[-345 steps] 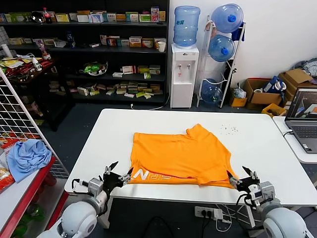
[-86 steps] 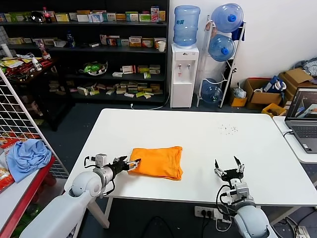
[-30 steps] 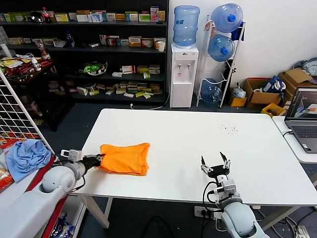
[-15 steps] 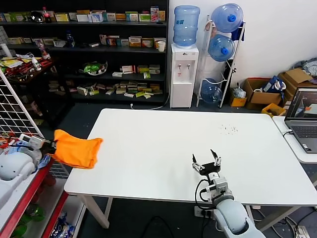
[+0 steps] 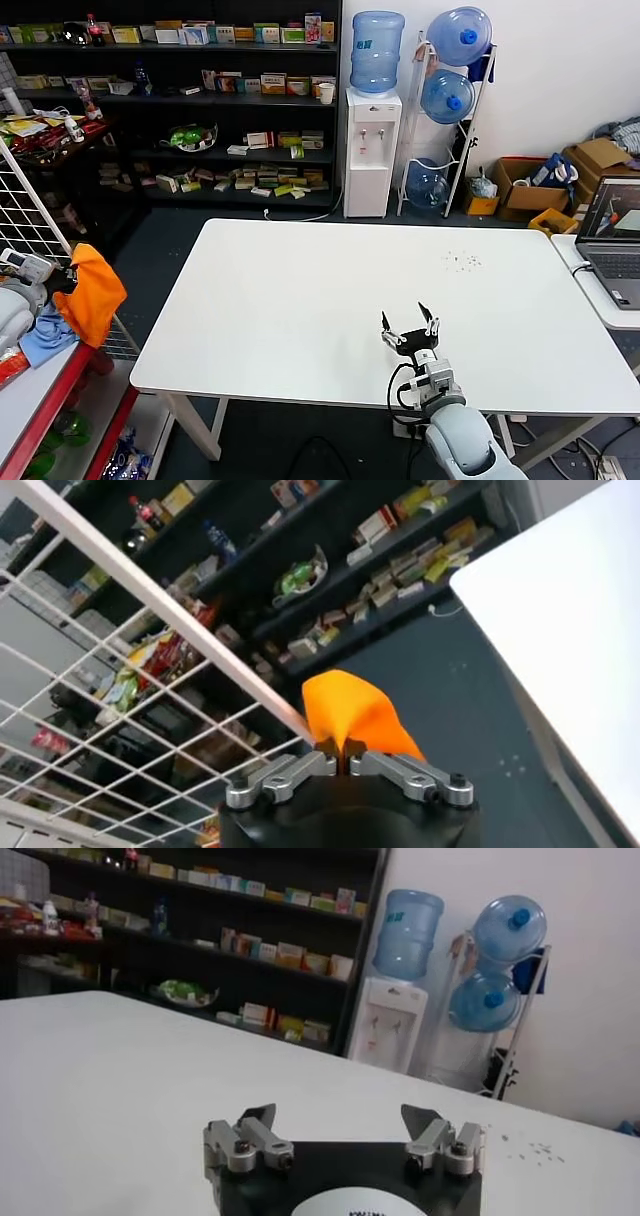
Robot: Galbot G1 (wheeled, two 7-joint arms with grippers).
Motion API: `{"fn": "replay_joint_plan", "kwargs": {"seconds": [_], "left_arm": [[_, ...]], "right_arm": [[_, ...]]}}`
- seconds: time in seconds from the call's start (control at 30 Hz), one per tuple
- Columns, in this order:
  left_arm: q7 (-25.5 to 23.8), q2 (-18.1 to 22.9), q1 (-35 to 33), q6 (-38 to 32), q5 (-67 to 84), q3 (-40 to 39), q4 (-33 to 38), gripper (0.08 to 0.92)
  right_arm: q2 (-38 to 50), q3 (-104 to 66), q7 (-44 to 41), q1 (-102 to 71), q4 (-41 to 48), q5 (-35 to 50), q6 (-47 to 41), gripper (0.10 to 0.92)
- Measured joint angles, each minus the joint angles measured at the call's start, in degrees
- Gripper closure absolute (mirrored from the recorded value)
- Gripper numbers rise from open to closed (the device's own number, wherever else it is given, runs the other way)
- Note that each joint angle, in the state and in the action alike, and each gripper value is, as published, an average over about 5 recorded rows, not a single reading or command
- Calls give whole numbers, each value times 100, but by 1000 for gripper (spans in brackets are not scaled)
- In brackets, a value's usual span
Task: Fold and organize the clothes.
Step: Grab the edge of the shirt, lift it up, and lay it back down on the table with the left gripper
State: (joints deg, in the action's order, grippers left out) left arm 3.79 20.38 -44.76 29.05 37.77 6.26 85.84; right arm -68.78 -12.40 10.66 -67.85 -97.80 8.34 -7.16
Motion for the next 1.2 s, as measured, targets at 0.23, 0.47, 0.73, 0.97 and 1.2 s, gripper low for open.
{"fn": "replay_joint_plan", "kwargs": {"seconds": [0.23, 0.47, 0.73, 0.97, 1.2], "left_arm": [[314, 530, -132, 9, 167, -100, 312, 877], [757, 1182, -137, 74, 472, -276, 625, 877], [1275, 1854, -225, 158, 829, -467, 1024, 877], [1566, 2739, -275, 69, 815, -635, 1028, 877], [1782, 3959, -199, -167, 463, -800, 706, 877]], "right_arm": [[-48, -51, 32, -96, -32, -115, -41, 203], [-57, -195, 41, -229, -92, -223, -44, 203], [-22, -395, 19, -403, -176, -267, -1, 203], [112, -603, -64, -553, -259, -208, 124, 203], [297, -926, -225, -814, -394, -50, 350, 203]]}}
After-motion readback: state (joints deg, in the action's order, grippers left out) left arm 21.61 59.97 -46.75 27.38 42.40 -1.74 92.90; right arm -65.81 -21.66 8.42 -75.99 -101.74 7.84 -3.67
